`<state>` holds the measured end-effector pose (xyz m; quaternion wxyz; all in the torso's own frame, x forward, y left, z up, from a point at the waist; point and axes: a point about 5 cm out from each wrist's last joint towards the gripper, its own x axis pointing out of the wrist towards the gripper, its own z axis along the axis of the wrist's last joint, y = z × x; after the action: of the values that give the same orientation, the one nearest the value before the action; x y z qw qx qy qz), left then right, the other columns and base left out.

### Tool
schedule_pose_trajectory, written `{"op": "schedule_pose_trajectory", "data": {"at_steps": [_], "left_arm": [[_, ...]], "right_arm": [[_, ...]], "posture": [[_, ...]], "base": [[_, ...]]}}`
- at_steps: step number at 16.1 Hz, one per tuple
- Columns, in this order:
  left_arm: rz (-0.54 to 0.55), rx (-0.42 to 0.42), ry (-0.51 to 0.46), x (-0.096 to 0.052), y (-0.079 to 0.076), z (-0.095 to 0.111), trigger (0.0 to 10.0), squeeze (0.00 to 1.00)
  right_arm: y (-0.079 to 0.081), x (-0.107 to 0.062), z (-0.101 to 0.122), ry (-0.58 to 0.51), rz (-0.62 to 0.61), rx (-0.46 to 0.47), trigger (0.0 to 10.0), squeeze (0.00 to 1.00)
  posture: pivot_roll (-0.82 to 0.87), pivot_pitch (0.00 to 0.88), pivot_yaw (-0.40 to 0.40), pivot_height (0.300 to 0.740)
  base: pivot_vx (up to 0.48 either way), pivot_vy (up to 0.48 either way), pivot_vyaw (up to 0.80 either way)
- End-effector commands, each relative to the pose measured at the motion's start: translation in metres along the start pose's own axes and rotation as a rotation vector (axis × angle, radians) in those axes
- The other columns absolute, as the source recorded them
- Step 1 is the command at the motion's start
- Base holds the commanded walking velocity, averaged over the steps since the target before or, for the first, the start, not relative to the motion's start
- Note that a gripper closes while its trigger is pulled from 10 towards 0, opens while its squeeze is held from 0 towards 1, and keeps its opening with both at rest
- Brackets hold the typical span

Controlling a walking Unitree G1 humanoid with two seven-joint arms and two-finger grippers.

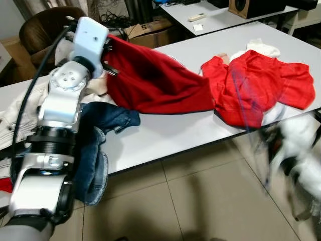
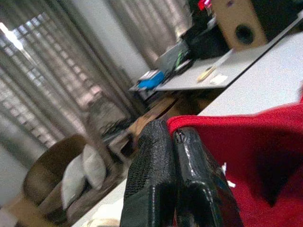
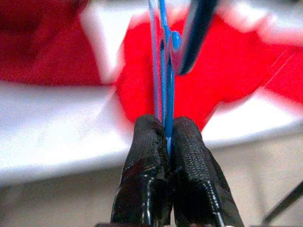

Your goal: Hang hanger

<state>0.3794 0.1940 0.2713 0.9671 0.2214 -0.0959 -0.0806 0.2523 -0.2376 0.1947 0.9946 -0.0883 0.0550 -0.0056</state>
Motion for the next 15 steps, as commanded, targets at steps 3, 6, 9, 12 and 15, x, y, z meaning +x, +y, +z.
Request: {"op": "schedule_pose_trajectory", "data": {"at_steps": [3, 6, 9, 12, 15], "left_arm": [[0.016, 0.011, 0.041, -0.011, 0.008, -0.012, 0.0, 0.00], [-0.132, 0.004, 0.128, -0.020, -0.018, -0.031, 0.0, 0.00], [-0.295, -0.030, 0.179, -0.016, -0.062, -0.039, 0.0, 0.00], [-0.326, -0.105, 0.216, 0.000, -0.097, -0.041, 0.0, 0.00], [-0.264, -0.103, 0.201, 0.021, -0.104, -0.028, 0.0, 0.00]], "right_arm": [[-0.019, 0.004, 0.081, -0.401, -0.031, 0.011, 10.0, 0.00], [0.016, -0.005, 0.041, -0.201, 0.288, -0.036, 10.0, 0.00], [0.059, -0.043, 0.002, -0.024, 0.727, -0.023, 10.0, 0.00], [0.061, -0.053, -0.002, 0.012, 0.788, -0.003, 10.0, 0.00], [0.063, -0.075, -0.007, 0.096, 0.892, -0.007, 10.0, 0.00]], "posture": [[-0.23, 0.000, 0.164, 0.740], [-0.21, 0.000, 0.145, 0.740], [-0.20, 0.000, 0.141, 0.740], [-0.20, 0.000, 0.152, 0.740], [-0.22, 0.000, 0.171, 0.740]], "base": [[0.000, 0.000, 0.00], [0.000, 0.000, 0.00], [0.000, 0.000, 0.00], [0.000, 0.000, 0.00], [0.000, 0.000, 0.00]]}}
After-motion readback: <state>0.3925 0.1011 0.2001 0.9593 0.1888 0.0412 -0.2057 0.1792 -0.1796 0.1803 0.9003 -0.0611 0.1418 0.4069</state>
